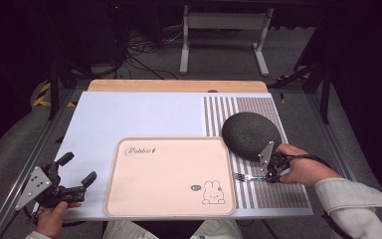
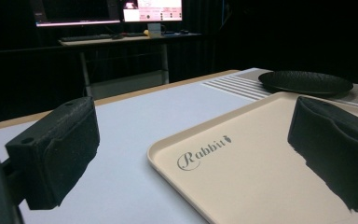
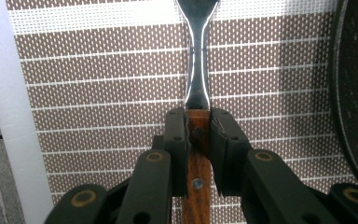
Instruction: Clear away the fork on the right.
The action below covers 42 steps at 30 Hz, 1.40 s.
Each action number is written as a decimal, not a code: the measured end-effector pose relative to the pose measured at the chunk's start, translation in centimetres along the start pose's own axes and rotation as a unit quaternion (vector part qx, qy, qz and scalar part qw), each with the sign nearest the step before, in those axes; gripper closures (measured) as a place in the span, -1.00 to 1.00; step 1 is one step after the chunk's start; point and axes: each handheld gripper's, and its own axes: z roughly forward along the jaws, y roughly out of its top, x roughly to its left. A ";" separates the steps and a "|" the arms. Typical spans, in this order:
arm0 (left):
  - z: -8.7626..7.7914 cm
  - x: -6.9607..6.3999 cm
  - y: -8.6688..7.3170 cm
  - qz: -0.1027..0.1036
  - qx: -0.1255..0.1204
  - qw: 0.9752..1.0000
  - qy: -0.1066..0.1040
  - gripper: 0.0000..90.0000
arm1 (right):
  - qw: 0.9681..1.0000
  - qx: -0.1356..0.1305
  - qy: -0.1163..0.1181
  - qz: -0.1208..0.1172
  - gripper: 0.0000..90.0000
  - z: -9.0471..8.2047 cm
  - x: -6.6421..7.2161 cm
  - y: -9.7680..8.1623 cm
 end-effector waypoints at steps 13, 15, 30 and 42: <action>0.0 0.0 0.0 0.001 0.000 1.000 0.000 -0.94 | 1.000 0.000 0.002 0.001 0.75 0.0 0.0 0.0; 0.0 0.0 0.0 0.001 0.000 1.000 0.001 -0.94 | 1.000 0.001 0.002 0.002 0.75 0.0 0.0 0.0; 0.0 -0.1 0.0 -0.001 -0.001 1.000 0.002 -0.94 | 1.000 -0.015 -0.001 0.014 0.75 -0.9 0.2 -0.2; 0.0 0.0 0.0 -0.002 -0.002 1.000 0.002 -0.94 | 0.999 -0.030 -0.022 0.006 0.75 -4.1 0.5 0.8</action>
